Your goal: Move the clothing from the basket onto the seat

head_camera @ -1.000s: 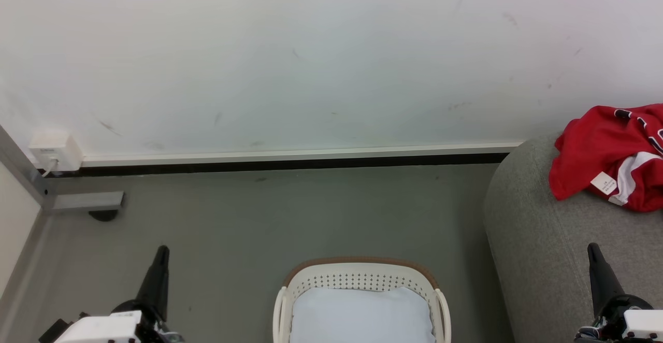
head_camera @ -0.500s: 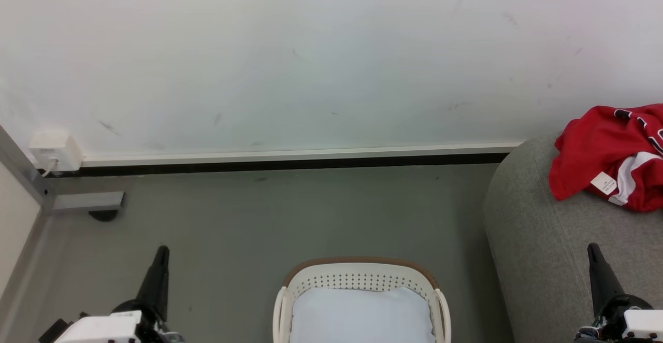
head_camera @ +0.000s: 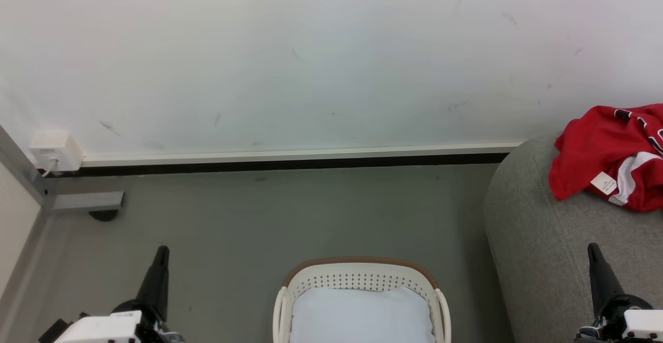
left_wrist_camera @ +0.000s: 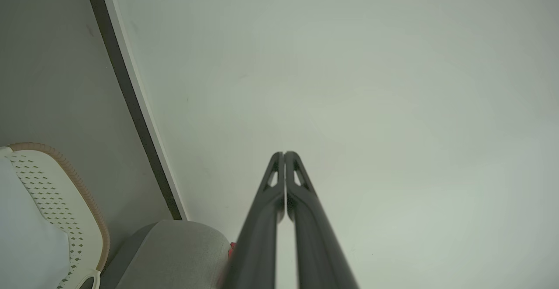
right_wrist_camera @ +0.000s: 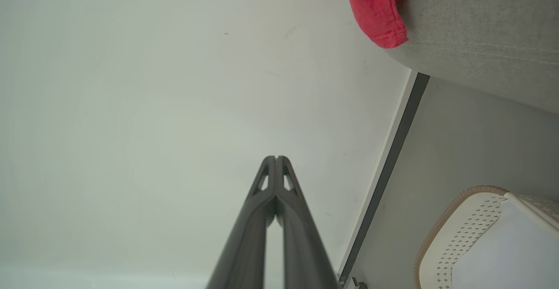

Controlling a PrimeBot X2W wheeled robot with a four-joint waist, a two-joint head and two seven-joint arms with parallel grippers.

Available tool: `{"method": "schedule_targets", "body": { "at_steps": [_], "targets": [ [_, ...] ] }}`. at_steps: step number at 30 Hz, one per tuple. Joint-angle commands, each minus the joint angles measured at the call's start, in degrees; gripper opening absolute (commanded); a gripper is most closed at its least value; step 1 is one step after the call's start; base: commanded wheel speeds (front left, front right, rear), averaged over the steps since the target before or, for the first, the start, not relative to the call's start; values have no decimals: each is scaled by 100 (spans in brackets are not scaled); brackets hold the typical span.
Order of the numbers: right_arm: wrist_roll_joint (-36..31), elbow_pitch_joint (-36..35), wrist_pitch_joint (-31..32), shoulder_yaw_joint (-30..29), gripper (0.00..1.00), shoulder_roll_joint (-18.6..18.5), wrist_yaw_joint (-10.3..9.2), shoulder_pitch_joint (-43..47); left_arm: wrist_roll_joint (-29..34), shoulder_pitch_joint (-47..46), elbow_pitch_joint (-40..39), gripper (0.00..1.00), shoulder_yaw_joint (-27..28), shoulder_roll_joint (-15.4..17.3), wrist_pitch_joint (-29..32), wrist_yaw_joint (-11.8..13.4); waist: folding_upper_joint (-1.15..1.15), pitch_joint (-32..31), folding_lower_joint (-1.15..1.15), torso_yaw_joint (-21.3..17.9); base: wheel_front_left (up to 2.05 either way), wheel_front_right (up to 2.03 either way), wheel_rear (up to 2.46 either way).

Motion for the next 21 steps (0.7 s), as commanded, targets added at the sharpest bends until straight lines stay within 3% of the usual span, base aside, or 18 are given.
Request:
{"method": "schedule_targets", "body": {
  "at_steps": [1,21],
  "targets": [
    [6,-32,24,-21,0,-41,-12,-33,-74,-32,-14,0,12,40,28,-25,0,0,0,0,0,0,0],
    [6,-32,23,-21,0,-40,-12,-33,-74,-32,-13,0,12,39,27,-25,0,0,0,0,0,0,0]
  ]
}}
